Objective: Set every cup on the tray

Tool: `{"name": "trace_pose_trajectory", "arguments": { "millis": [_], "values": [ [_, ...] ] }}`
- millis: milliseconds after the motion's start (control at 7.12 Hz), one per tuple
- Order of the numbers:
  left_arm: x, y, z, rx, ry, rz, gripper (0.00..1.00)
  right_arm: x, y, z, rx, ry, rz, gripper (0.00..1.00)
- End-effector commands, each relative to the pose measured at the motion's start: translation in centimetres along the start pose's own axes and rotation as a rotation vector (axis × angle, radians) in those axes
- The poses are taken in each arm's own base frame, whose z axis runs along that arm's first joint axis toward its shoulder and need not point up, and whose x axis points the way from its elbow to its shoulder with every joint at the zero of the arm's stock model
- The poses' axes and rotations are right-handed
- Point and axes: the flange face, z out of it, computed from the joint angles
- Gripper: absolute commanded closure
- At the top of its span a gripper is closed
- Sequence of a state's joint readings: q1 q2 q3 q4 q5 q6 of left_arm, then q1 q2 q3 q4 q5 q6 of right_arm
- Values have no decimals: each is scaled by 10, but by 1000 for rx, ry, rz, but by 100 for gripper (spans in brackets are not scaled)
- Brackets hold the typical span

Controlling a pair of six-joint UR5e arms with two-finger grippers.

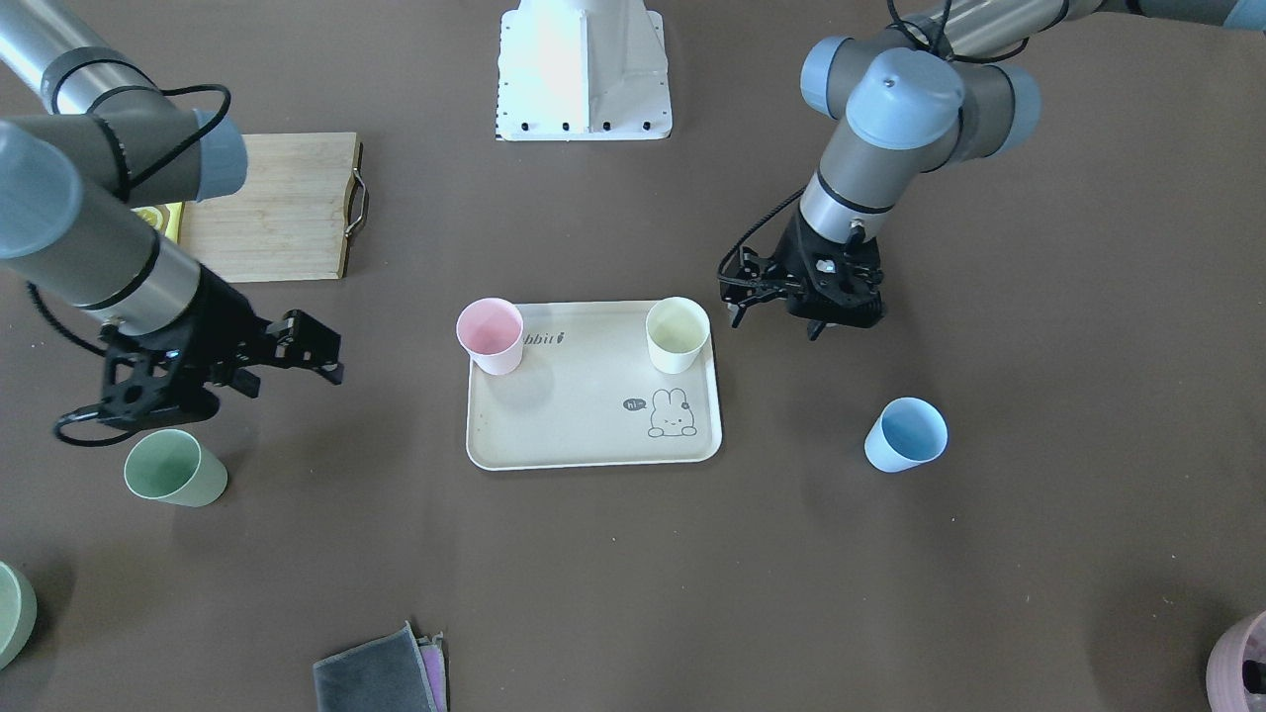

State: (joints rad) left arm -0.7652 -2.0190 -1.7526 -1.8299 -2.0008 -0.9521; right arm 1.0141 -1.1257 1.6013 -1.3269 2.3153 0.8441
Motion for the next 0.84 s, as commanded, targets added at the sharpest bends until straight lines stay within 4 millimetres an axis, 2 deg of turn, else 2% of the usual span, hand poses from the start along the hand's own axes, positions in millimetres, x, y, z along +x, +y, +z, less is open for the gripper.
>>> {"name": "trace_pose_trajectory", "arguments": {
  "millis": [0, 140, 281, 421, 702],
  "values": [
    [-85, -37, -24, 2, -41, 10, 2, 95, -41, -13, 4, 131, -47, 7],
    [-111, -49, -21, -11, -62, 4, 2, 128, -52, -2, -14, 177, -42, 10],
    [-125, -56, -18, -14, -81, 13, 2, 142, -58, 4, -6, 225, -50, 11],
    [-131, -62, -16, -14, -90, 2, 2, 147, -56, 7, -10, 235, -41, 12],
    [-133, -61, -16, -14, -90, 0, 2, 151, -45, 25, -46, 223, -27, 11]
  ]
}}
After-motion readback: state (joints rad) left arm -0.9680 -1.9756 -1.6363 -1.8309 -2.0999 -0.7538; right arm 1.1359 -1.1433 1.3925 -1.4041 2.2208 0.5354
